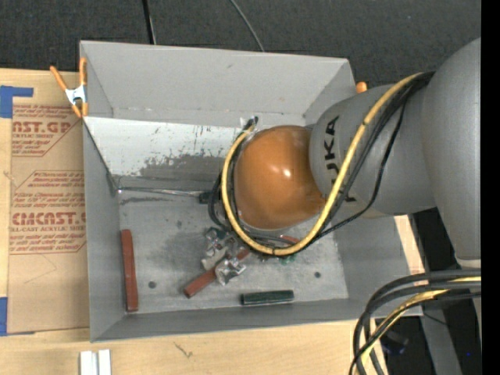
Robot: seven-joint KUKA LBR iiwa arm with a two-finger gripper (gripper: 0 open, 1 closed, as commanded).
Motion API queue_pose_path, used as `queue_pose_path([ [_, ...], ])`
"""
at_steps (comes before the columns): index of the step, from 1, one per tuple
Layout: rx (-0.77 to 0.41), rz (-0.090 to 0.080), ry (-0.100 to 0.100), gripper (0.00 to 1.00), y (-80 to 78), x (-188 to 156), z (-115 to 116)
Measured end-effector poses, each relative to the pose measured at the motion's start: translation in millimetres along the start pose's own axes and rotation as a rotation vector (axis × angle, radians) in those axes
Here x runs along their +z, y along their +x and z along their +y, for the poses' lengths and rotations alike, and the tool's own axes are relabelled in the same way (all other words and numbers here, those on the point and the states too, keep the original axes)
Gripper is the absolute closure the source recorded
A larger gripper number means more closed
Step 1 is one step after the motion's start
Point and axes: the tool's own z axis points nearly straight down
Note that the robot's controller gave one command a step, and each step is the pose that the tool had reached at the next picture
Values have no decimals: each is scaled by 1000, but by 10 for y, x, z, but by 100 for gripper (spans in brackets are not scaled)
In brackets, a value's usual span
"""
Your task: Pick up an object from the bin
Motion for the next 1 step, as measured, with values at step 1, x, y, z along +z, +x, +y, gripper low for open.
queue_pose_path([
  [1, -51, 4, -3, 100, -187, -1374, 128],
])
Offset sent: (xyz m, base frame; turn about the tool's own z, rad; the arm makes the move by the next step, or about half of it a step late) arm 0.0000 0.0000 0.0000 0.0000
